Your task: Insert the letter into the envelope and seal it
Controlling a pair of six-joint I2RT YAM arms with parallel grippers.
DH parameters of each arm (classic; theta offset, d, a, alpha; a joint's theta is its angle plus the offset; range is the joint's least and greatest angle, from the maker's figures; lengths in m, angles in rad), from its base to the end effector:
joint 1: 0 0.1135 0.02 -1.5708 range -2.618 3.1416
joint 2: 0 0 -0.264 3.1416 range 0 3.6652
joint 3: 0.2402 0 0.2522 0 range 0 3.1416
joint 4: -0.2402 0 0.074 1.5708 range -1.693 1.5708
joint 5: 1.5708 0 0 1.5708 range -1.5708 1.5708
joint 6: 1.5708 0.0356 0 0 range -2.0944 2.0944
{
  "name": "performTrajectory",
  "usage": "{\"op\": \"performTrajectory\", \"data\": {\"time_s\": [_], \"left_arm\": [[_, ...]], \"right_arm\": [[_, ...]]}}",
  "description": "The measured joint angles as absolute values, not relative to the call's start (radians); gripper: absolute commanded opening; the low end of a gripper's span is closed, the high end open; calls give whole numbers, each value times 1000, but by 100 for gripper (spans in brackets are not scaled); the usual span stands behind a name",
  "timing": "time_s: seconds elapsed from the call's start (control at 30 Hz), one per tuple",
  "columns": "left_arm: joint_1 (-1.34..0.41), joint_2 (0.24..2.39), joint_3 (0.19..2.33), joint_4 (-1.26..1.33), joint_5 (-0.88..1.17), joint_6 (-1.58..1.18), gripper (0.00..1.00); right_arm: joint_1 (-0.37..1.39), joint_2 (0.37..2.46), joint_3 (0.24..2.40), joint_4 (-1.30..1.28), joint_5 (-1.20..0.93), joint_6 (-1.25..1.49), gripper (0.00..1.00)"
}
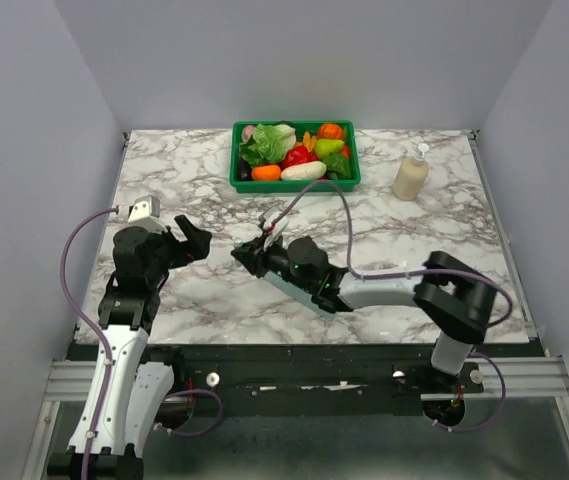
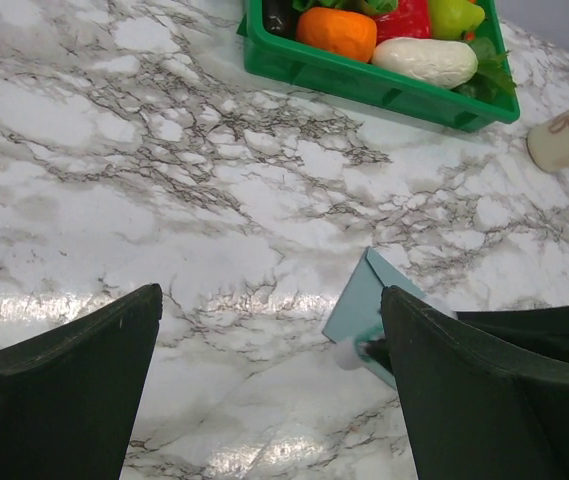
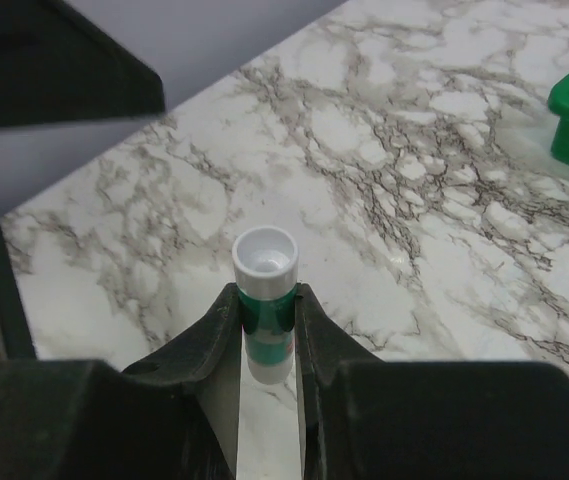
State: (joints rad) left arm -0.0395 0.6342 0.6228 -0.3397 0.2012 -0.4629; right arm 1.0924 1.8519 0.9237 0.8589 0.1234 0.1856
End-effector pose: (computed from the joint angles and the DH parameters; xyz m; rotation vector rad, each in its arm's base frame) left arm 0.1548 -0.0132 0.2897 -0.2747 1.9312 -0.5282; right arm 0.1867 0.3505 0.1994 -0.6606 1.5809 0.8670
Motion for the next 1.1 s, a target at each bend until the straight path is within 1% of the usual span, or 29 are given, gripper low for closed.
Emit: {"op": "performTrajectory", "data": {"time_s": [0.17,0.27,0.4,0.5,0.6,0.67,0.8,0.9,1.03,1.1], "left_arm": [[-39,656,651,-384,173,-498,99],[-39,662,684,-430,152,-501,99],[-39,667,739,-492,125,-495,99],[-39,689,778,-538,116,-488,99],[-39,706,789,-566,117,-483,99],[-39,712,788,-582,120,-484,99],[-39,704,788,-586,136,-484,99],[-39,691,788,-588,148,-483,99],[-39,678,788,-602,151,-483,99],[-39,674,788,-609,154,-483,99]], "right_arm": [[1089,1561,906,604,137,276,1],[1054,1430,906,386,81,329,1],[909,1338,915,67,-41,374,1],[785,1324,938,-157,-49,373,2],[685,1341,989,-344,-19,343,2],[644,1385,1067,-434,2,313,1],[581,1581,1181,-473,22,287,1],[565,1720,1201,-485,47,290,1],[562,1821,1199,-496,59,309,1],[562,1840,1199,-492,62,321,5]]}}
